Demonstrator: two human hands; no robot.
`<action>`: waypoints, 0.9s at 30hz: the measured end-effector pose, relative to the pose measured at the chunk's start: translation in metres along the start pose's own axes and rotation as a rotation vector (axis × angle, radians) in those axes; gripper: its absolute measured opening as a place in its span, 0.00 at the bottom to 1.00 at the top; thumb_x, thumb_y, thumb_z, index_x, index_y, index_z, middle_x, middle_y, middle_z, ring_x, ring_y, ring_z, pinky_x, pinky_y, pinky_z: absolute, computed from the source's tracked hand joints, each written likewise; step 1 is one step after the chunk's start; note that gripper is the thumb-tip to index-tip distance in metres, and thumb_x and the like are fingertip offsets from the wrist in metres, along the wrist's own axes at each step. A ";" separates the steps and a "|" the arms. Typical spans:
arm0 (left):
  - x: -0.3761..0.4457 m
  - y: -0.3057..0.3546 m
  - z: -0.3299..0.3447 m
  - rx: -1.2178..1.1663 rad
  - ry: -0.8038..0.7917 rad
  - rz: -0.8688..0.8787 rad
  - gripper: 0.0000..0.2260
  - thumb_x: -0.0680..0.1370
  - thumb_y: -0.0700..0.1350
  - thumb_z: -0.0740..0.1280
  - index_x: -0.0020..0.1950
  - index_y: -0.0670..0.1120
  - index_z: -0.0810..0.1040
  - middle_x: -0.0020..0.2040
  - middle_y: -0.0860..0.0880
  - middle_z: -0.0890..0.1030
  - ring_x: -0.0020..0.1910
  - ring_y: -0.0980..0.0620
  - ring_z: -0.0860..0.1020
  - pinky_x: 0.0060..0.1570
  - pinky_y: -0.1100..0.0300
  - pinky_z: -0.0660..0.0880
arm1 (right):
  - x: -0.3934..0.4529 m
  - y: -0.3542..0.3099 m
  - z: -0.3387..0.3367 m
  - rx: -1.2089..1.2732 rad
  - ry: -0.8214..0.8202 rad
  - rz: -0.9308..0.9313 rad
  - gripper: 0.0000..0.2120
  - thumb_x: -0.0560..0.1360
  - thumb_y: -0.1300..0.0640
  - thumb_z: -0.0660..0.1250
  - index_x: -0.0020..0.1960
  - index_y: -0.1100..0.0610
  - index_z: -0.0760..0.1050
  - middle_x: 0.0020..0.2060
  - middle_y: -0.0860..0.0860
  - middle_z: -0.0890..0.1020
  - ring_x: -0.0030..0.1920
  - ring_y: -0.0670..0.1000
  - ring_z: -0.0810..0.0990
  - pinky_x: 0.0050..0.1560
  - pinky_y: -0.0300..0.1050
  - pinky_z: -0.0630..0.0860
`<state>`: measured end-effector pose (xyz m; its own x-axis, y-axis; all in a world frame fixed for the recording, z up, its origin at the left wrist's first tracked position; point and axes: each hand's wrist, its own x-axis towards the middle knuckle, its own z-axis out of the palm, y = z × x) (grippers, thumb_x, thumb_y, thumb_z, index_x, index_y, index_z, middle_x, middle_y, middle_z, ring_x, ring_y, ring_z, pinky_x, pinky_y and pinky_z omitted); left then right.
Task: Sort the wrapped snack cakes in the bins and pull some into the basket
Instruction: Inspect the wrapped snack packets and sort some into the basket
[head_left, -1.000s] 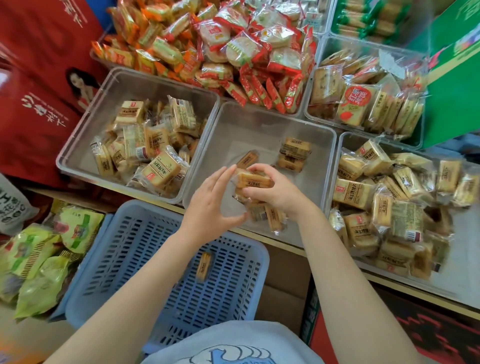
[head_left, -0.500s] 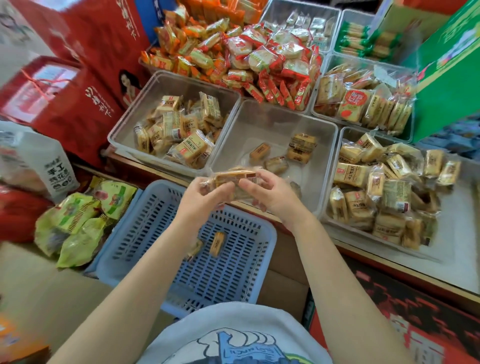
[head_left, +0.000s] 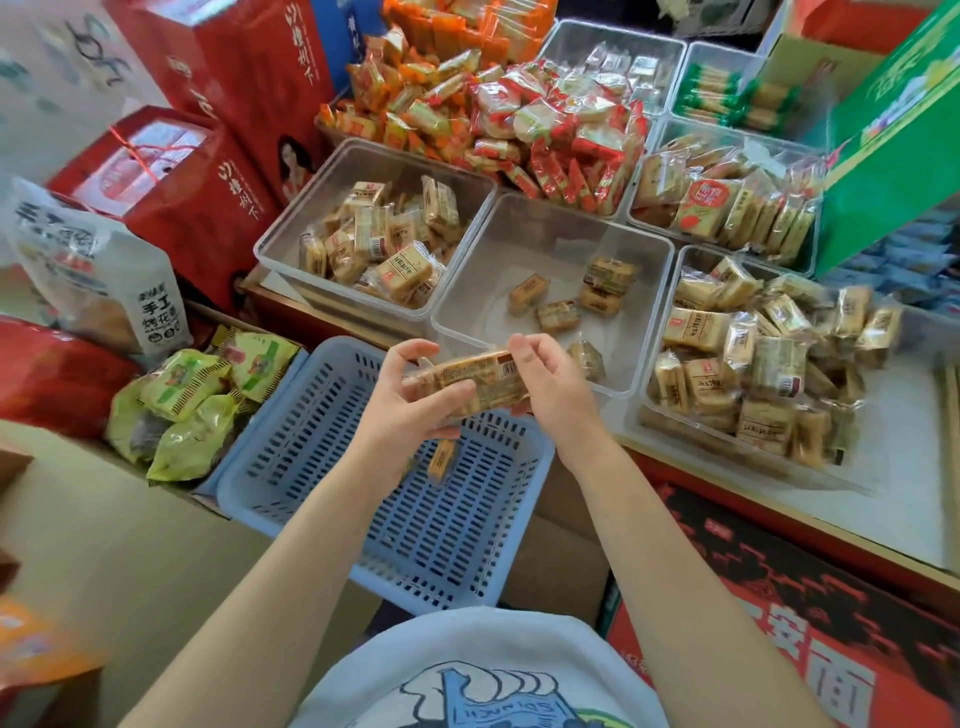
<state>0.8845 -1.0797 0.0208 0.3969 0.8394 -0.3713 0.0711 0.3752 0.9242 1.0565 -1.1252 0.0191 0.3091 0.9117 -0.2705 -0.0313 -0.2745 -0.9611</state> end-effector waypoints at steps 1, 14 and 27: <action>-0.002 -0.002 0.001 0.012 -0.012 0.010 0.21 0.76 0.41 0.75 0.64 0.51 0.71 0.55 0.42 0.84 0.49 0.48 0.86 0.44 0.56 0.83 | -0.002 0.001 -0.001 0.015 0.014 -0.009 0.10 0.85 0.48 0.60 0.49 0.51 0.75 0.39 0.47 0.82 0.42 0.45 0.82 0.42 0.42 0.80; -0.022 -0.010 0.028 -0.197 -0.063 -0.114 0.11 0.74 0.53 0.69 0.50 0.48 0.76 0.49 0.46 0.85 0.48 0.47 0.85 0.38 0.57 0.82 | -0.019 0.011 -0.016 -0.136 0.236 -0.068 0.10 0.86 0.53 0.57 0.46 0.52 0.71 0.42 0.52 0.79 0.44 0.49 0.78 0.45 0.47 0.77; -0.027 0.001 0.048 -0.242 0.113 -0.140 0.10 0.86 0.45 0.62 0.62 0.46 0.80 0.55 0.45 0.86 0.52 0.47 0.85 0.37 0.59 0.82 | -0.023 0.007 -0.024 -0.137 0.272 -0.064 0.09 0.85 0.52 0.61 0.48 0.53 0.74 0.45 0.57 0.84 0.47 0.56 0.84 0.47 0.53 0.82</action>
<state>0.9178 -1.1208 0.0359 0.2934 0.8060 -0.5141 -0.1076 0.5622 0.8200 1.0718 -1.1553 0.0194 0.5496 0.8186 -0.1665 0.1191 -0.2741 -0.9543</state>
